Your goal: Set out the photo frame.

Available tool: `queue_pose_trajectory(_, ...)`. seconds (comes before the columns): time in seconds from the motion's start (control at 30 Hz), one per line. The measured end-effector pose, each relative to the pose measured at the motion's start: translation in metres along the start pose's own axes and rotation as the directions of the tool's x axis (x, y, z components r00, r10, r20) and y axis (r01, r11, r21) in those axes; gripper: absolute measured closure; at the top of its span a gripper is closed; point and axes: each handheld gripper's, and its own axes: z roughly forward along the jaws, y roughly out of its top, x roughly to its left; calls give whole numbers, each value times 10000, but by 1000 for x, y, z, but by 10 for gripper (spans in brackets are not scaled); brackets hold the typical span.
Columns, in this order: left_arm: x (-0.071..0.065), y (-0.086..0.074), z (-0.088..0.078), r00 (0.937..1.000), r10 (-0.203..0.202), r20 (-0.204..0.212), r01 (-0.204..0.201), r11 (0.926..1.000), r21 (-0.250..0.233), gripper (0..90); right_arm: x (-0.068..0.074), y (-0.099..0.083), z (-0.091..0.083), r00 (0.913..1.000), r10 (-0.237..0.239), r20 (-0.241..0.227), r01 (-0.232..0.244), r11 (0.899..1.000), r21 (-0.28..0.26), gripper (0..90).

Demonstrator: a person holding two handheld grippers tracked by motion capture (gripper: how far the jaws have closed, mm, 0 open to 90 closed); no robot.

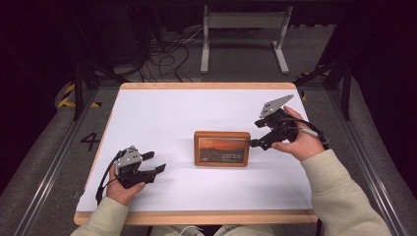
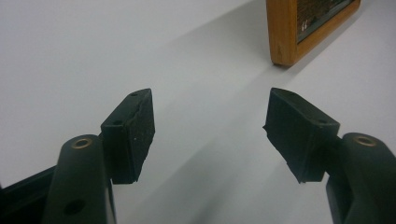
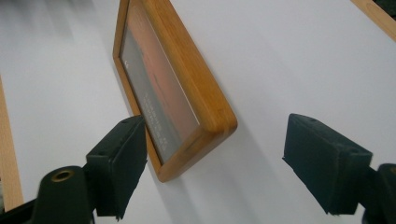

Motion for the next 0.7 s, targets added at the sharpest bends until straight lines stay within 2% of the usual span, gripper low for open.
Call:
queue_pose_trajectory(0.13, -1, 1, 1, 10000, -8, 31, 9, 10000, -24, 326, 1, -8, -8, 9997, 183, 130, -181, 9997, -166, 214)
queue_pose_trajectory(0.27, 0, 3, 1, 10000, -13, -7, 13, 9999, -125, 307, 1, -19, -19, 9962, 866, 72, -863, 9955, -384, 215)
queue_pose_trajectory(0.33, 1, 2, 1, 9998, -199, 18, 200, 9997, -159, 302, 1, -24, -24, 9930, 1177, 112, -1168, 9914, -586, 216)
queue_pose_trajectory(0.5, 1, 3, 2, 9998, -180, 25, 180, 9997, -150, 300, 3, -36, -29, 9890, 1439, 355, -1406, 9867, -819, 215)
queue_pose_trajectory(0.57, 1, 3, 1, 9998, -222, 13, 223, 9996, -146, 300, 6, -46, -34, 9843, 1669, 571, -1599, 9808, -1113, 215)
queue_pose_trajectory(0.6, 1, 3, 1, 9998, -222, 13, 223, 9996, -146, 300, 6, -46, -34, 9843, 1669, 571, -1599, 9808, -1113, 215)
queue_pose_trajectory(0.7, 1, 3, 1, 9997, -242, 2, 242, 9996, -160, 300, 10, -55, -37, 9781, 1960, 696, -1842, 9717, -1480, 215)
